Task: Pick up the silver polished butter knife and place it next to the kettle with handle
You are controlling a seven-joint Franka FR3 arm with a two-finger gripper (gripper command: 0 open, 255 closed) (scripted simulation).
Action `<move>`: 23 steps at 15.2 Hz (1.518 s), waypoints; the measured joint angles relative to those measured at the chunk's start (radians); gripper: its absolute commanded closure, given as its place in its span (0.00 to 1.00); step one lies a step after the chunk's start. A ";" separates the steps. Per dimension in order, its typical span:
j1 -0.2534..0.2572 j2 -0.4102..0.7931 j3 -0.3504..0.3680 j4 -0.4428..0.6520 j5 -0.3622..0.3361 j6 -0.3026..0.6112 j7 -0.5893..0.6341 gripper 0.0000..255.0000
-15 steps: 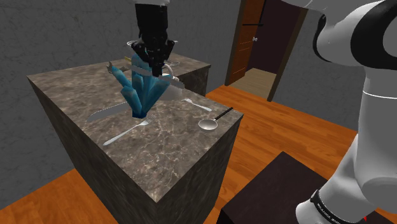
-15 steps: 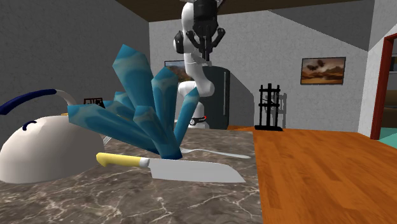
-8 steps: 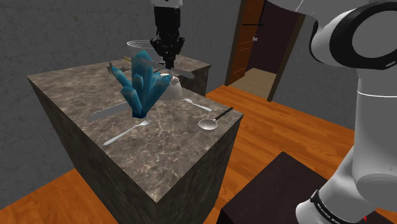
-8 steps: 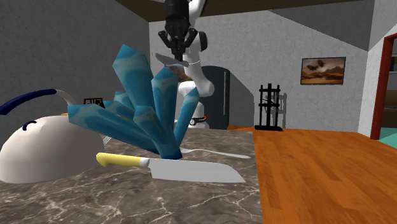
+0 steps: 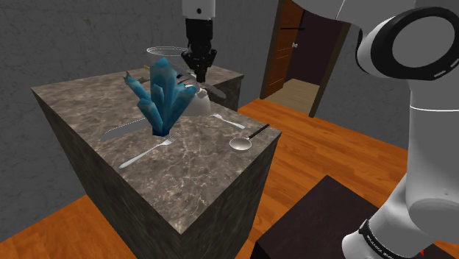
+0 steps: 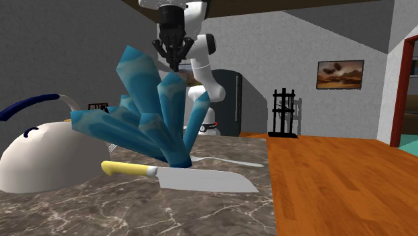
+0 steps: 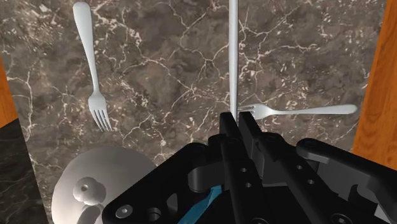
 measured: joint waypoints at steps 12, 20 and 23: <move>-0.042 -0.061 0.000 -0.253 0.021 0.194 -0.003 1.00; -0.051 -0.062 -0.002 -0.367 0.021 0.306 0.002 1.00; -0.054 -0.058 -0.004 -0.406 0.018 0.348 0.002 1.00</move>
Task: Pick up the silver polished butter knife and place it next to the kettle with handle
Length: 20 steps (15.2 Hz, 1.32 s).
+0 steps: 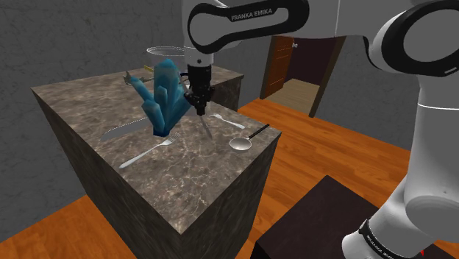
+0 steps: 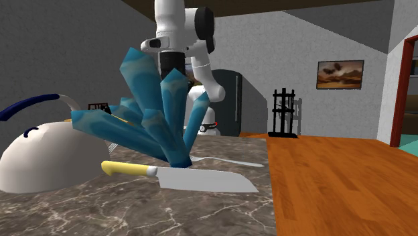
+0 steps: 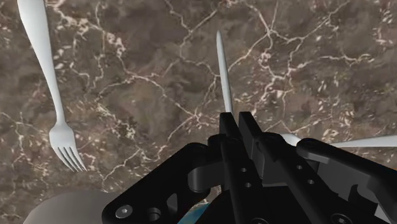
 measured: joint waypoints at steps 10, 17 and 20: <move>-0.002 0.016 -0.004 -0.094 -0.013 0.125 0.011 1.00; -0.001 0.047 -0.010 -0.140 -0.026 0.200 0.017 1.00; -0.001 0.050 -0.010 -0.141 -0.027 0.202 0.018 1.00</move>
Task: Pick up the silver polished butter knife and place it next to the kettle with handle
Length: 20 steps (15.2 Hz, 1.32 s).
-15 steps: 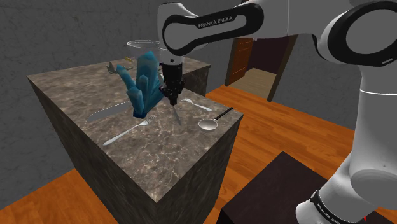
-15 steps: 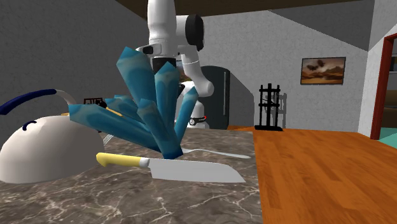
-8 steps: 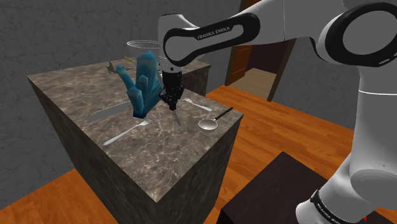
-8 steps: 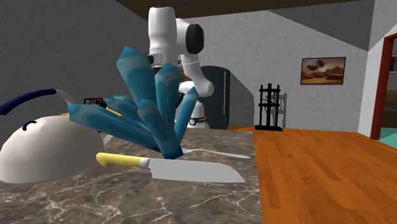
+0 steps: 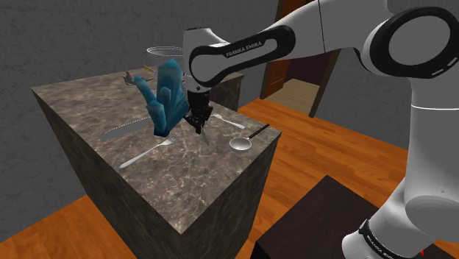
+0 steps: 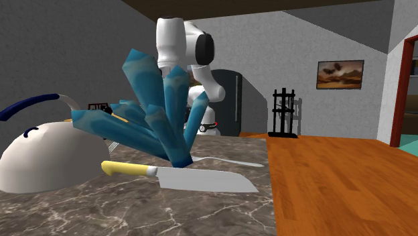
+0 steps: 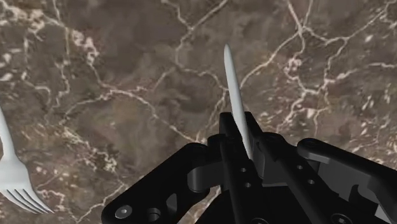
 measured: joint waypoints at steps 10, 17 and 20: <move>0.000 0.010 -0.002 -0.011 -0.002 0.003 0.002 0.00; -0.001 -0.021 0.005 0.073 0.014 -0.108 -0.010 0.00; 0.000 -0.021 0.006 0.074 0.014 -0.111 -0.010 0.00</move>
